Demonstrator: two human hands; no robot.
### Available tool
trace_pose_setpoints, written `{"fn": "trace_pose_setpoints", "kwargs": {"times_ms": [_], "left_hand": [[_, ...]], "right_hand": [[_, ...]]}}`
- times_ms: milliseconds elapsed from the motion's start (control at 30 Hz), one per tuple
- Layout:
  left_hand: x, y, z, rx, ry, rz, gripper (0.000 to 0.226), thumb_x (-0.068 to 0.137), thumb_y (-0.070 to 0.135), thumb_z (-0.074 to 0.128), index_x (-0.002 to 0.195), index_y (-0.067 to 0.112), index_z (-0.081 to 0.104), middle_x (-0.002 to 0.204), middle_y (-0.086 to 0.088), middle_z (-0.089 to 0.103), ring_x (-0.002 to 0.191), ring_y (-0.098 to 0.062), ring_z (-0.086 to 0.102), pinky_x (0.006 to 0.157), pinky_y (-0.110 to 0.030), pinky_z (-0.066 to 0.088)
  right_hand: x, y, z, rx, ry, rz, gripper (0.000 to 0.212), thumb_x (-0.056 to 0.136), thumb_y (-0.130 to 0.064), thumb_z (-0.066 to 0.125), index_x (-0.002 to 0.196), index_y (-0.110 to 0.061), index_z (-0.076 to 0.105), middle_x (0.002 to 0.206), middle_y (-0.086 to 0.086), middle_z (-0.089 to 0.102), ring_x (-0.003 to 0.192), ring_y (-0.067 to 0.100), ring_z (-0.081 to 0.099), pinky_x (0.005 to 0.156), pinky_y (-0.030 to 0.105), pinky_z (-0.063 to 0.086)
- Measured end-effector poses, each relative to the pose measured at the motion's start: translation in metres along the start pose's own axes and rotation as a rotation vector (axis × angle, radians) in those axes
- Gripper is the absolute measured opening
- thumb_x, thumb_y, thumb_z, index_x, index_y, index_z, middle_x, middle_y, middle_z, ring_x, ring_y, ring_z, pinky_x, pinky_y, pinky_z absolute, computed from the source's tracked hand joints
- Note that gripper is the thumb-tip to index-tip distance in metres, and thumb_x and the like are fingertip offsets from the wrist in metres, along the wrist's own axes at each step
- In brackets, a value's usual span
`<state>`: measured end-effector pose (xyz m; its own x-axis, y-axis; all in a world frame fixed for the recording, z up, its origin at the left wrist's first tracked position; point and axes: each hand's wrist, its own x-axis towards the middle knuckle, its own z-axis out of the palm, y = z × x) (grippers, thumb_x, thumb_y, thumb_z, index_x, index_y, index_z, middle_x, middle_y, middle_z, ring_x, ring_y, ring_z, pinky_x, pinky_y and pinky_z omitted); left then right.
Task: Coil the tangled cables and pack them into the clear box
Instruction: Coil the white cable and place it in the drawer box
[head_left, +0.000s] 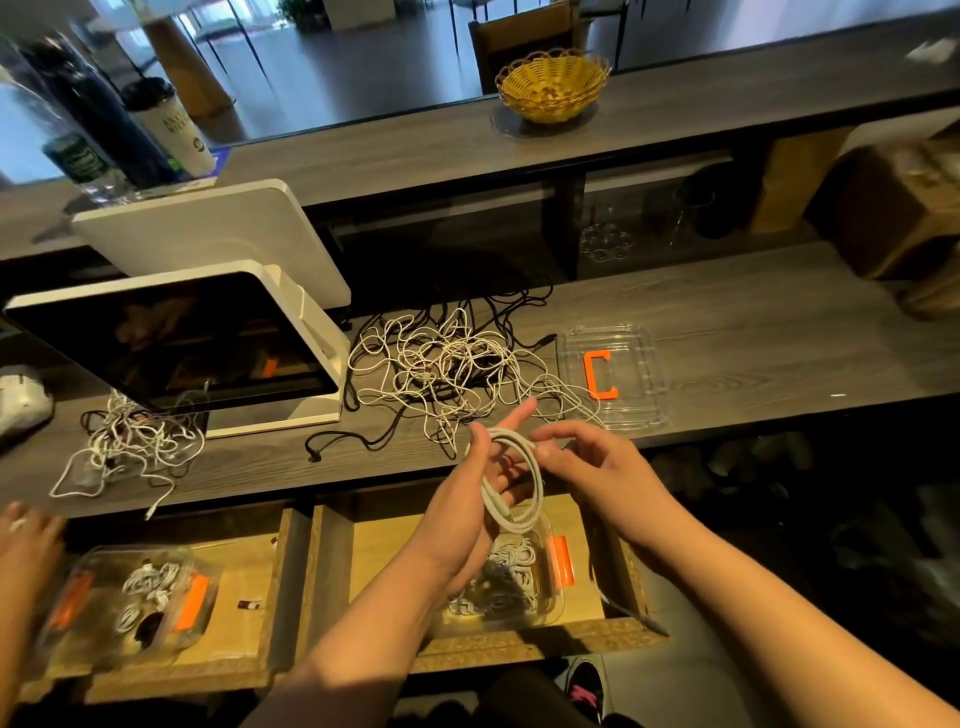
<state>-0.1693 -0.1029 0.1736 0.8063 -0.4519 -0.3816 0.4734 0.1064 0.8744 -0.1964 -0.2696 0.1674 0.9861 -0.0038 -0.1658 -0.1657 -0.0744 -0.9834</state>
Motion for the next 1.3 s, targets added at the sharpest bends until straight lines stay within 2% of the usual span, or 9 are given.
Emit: {"fn": "trace_pose_setpoints", "kwargs": {"times_ms": [167,267,567,667,767,867,1000,1167,1300], "left_hand": [[0.004,0.004,0.004,-0.031,0.058,0.046,0.056,0.093,0.059,0.029,0.126,0.035,0.068,0.125,0.005,0.070,0.121,-0.006,0.061,0.091,-0.021,0.050],[0.007,0.002,0.000,-0.025,0.083,0.059,0.056,0.098,0.052,0.025,0.120,0.018,0.065,0.107,0.005,0.076,0.102,-0.006,0.070,0.077,-0.018,0.054],[0.014,0.005,0.003,-0.134,0.245,0.075,0.055,0.091,0.057,0.035,0.101,0.011,0.064,0.117,-0.015,0.071,0.116,-0.028,0.065,0.102,-0.042,0.049],[0.013,0.008,0.003,-0.051,0.221,0.124,0.053,0.092,0.060,0.032,0.090,0.024,0.070,0.097,-0.002,0.075,0.089,-0.015,0.072,0.072,-0.031,0.054],[0.012,0.009,-0.002,-0.013,0.222,0.124,0.053,0.094,0.064,0.028,0.089,0.028,0.066,0.073,-0.005,0.063,0.066,-0.022,0.063,0.038,-0.024,0.045],[0.015,0.007,-0.007,0.029,0.246,0.134,0.055,0.098,0.064,0.025,0.092,0.026,0.065,0.077,-0.011,0.051,0.076,-0.030,0.055,0.050,-0.031,0.043],[0.013,0.014,-0.010,0.061,0.254,0.119,0.050,0.097,0.059,0.033,0.088,0.023,0.067,0.071,-0.001,0.045,0.065,-0.013,0.055,0.056,-0.025,0.046],[0.010,0.017,-0.019,-0.007,0.241,0.088,0.024,0.083,0.042,0.063,0.087,0.021,0.073,0.075,-0.005,0.044,0.076,-0.024,0.049,0.072,-0.034,0.047],[0.019,0.021,-0.041,-0.161,0.113,-0.018,0.016,0.085,0.020,0.069,0.094,0.012,0.079,0.072,-0.009,0.046,0.066,-0.014,0.053,0.069,-0.029,0.044]], "right_hand": [[0.004,0.000,0.009,0.181,0.013,0.175,0.042,0.077,-0.052,0.072,0.113,-0.034,0.060,0.108,0.034,0.062,0.083,0.044,0.062,0.080,0.052,0.050],[0.005,0.001,0.015,0.177,-0.034,0.203,0.023,0.095,-0.033,0.061,0.113,-0.018,0.063,0.104,0.017,0.072,0.093,0.034,0.068,0.090,0.045,0.052],[0.006,-0.002,0.036,0.196,-0.139,0.161,0.014,0.094,-0.024,0.066,0.101,-0.013,0.068,0.100,0.010,0.073,0.094,0.023,0.069,0.090,0.039,0.051],[0.008,-0.003,0.042,0.199,-0.193,0.154,0.018,0.096,-0.027,0.064,0.108,-0.015,0.067,0.092,0.005,0.073,0.090,0.021,0.070,0.090,0.039,0.052],[0.006,-0.007,0.046,0.285,-0.284,0.172,0.017,0.098,-0.032,0.058,0.096,-0.016,0.062,0.066,0.004,0.057,0.057,0.015,0.049,0.060,0.027,0.041],[0.006,-0.008,0.046,0.379,-0.315,0.221,0.016,0.098,-0.035,0.059,0.093,-0.021,0.064,0.062,0.004,0.049,0.051,0.015,0.033,0.048,0.024,0.027],[0.012,-0.011,0.044,0.348,-0.407,0.259,0.021,0.094,-0.035,0.065,0.095,-0.015,0.063,0.062,0.002,0.051,0.051,0.013,0.036,0.049,0.023,0.030],[0.019,-0.014,0.041,0.203,-0.413,0.280,0.008,0.093,-0.017,0.065,0.087,-0.012,0.062,0.056,-0.001,0.049,0.049,0.010,0.039,0.054,0.022,0.035],[0.027,-0.016,0.032,0.097,-0.381,0.285,0.018,0.087,-0.003,0.066,0.073,-0.014,0.062,0.056,0.000,0.045,0.047,0.009,0.037,0.051,0.022,0.031]]}}
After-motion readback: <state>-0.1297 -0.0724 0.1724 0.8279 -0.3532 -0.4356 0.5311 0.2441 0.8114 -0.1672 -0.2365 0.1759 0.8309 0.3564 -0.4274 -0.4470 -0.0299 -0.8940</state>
